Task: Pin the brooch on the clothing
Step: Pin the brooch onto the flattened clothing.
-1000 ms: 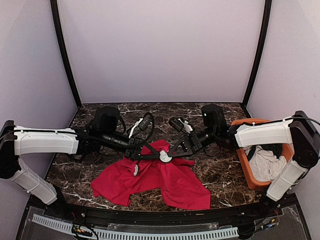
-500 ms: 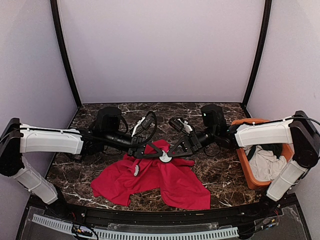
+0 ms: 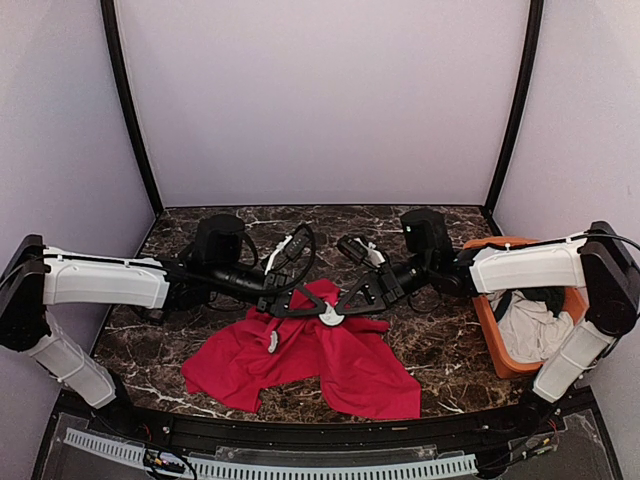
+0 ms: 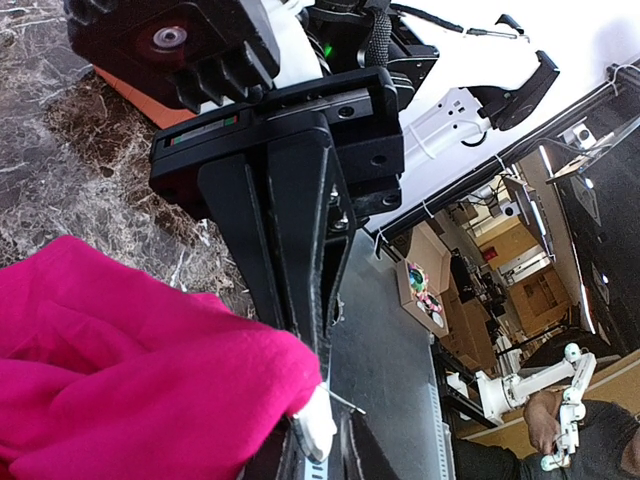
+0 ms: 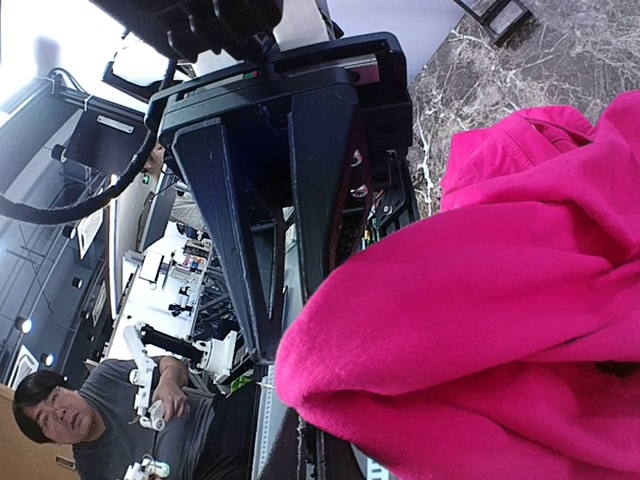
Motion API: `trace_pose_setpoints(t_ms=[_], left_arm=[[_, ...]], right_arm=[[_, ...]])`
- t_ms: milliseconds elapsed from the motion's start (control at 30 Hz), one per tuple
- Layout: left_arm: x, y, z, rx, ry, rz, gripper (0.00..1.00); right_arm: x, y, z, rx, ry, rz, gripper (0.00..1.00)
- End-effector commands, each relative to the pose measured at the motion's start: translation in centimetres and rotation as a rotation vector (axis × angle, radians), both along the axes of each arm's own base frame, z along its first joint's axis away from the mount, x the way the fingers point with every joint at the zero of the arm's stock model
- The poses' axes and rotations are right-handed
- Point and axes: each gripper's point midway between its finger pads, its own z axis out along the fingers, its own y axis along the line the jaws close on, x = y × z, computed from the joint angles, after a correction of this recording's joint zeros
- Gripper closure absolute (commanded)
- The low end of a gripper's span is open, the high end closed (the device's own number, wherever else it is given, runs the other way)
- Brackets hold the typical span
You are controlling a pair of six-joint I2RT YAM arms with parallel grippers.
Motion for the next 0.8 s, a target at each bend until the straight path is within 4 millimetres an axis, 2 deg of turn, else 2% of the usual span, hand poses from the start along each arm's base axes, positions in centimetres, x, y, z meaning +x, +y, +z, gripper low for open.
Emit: trace_pose_setpoints(t_ms=[0, 433, 500, 600, 767], left_arm=[[-1.06, -0.26, 0.31, -0.024, -0.003, -0.048, 0.86], [-1.15, -0.41, -0.14, -0.015, 0.018, -0.059, 0.86], [-1.15, -0.41, -0.12, -0.015, 0.015, -0.057, 0.89], [-1.08, -0.40, -0.16, -0.013, 0.012, -0.052, 0.98], [-1.09, -0.32, 0.10, -0.018, 0.003, -0.048, 0.99]], right_arm=[[0.86, 0.32, 1.51, 0.034, -0.065, -0.027, 1.00], [0.92, 0.76, 1.36, 0.005, -0.089, -0.031, 1.00], [0.88, 0.77, 1.34, 0.004, -0.089, -0.030, 1.00], [0.76, 0.66, 1.31, 0.004, -0.089, -0.027, 1.00], [0.59, 0.51, 1.37, 0.006, -0.092, -0.025, 1.00]])
